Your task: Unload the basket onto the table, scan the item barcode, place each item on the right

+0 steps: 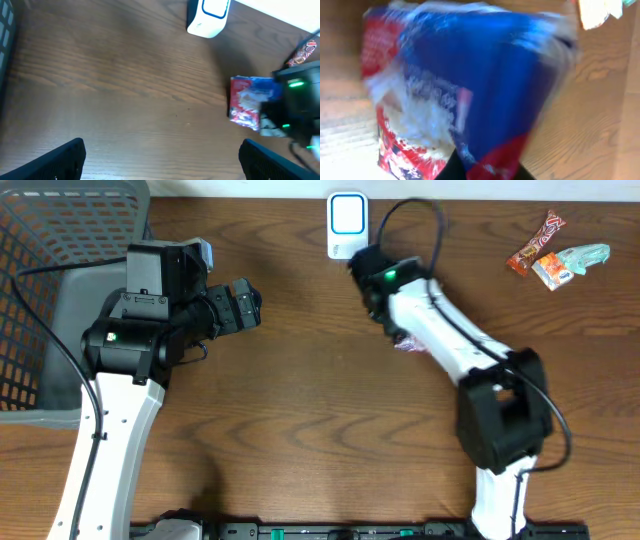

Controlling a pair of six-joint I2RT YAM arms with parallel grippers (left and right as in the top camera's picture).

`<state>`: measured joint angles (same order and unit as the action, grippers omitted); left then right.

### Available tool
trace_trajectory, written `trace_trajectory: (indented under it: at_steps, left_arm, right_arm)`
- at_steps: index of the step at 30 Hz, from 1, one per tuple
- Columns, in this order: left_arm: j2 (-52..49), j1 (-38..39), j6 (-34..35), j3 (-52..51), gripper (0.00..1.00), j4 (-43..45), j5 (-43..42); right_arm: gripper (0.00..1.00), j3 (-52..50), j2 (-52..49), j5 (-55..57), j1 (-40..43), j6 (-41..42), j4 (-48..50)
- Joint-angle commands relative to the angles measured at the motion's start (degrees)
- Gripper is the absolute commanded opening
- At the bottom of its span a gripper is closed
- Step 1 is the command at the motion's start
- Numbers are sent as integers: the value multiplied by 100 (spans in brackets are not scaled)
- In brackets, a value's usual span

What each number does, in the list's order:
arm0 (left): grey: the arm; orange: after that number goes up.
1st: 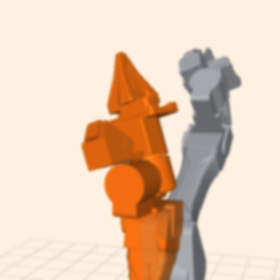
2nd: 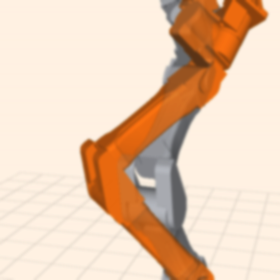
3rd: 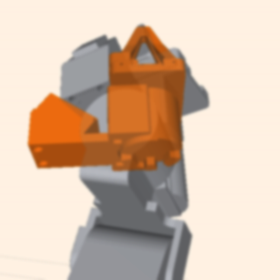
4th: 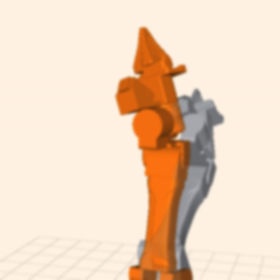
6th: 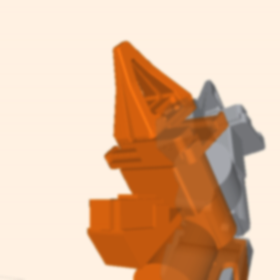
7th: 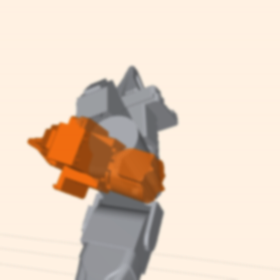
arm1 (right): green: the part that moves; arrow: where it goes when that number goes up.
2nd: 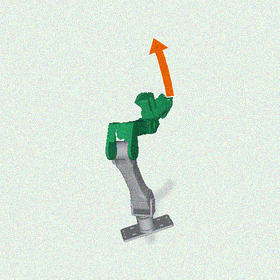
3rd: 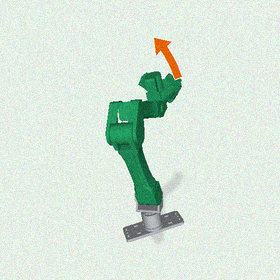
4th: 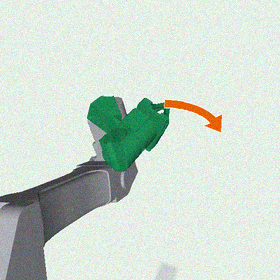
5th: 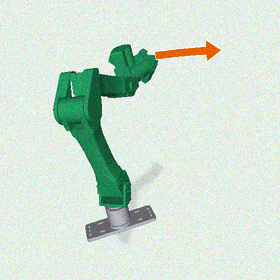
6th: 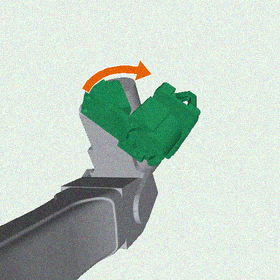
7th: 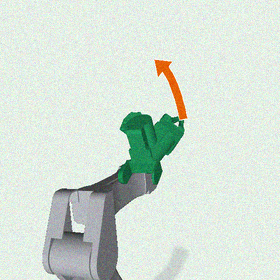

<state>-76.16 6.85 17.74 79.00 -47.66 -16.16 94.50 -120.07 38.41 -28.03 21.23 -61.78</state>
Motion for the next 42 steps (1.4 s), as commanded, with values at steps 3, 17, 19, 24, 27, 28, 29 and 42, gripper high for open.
trace_trajectory:
  at_steps: [3,17,19,24,27,28,29,42]
  left_arm:
    - [50,-15,-57,0,98,-9,35]
    - [50,-15,-57,0,98,-9,35]
    - [50,-15,-57,-2,98,-9,35]
    - [50,-15,-57,0,98,-9,35]
    - [50,-15,-57,-2,98,-9,35]
    - [50,-15,-57,0,98,-9,35]
    - [50,-15,-57,0,98,-9,35]
    - [50,-15,-57,-2,98,-9,35]
  right_arm:
    - [25,120,-26,-1086,-713,-4,299]
    - [86,3143,-26,-2680,-59,37,-1113]
    - [90,3134,-26,-2870,249,-186,-1270]
    - [87,2691,-186,-4096,1073,-763,-1344]
    - [85,2208,-321,-5136,1620,-970,-1056]
    - [85,2015,-378,-5707,1775,-1202,-855]
    - [84,1814,-409,-6328,1921,-1453,-658]
    - [48,-57,-1189,-9149,2175,-2046,1235]
